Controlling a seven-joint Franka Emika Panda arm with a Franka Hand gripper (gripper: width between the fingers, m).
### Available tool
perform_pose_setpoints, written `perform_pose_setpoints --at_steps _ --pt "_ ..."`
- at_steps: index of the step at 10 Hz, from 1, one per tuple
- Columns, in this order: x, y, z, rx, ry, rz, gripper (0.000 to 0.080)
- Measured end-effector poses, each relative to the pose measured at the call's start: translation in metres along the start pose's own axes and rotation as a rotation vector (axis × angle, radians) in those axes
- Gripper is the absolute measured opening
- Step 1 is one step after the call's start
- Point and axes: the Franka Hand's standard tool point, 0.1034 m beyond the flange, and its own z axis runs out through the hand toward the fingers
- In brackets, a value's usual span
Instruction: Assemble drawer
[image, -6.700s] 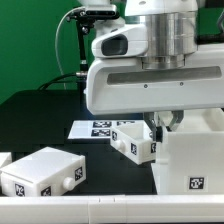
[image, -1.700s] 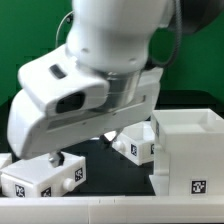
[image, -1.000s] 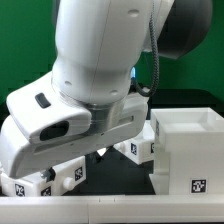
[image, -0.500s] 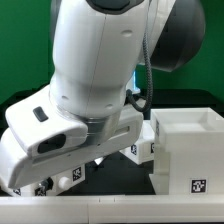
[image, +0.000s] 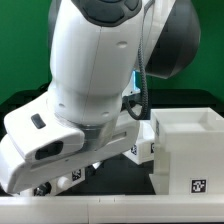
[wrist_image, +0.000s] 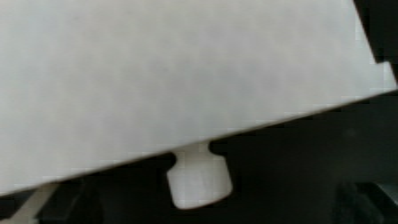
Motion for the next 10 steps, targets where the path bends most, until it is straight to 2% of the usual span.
perform_pose_setpoints --at_steps 3,5,7,8,10 --pt "-0.003 0.000 0.008 0.014 -0.029 0.005 0.0649" --pt "-0.013 -0.005 0.012 0.032 -0.183 0.005 0.0649" --pt "-0.008 -0.001 0.015 0.039 -0.268 0.002 0.0649" --pt "-0.009 0.000 0.016 0.049 -0.283 0.005 0.0649" --pt "-0.011 0.002 0.015 0.050 -0.278 0.006 0.0649"
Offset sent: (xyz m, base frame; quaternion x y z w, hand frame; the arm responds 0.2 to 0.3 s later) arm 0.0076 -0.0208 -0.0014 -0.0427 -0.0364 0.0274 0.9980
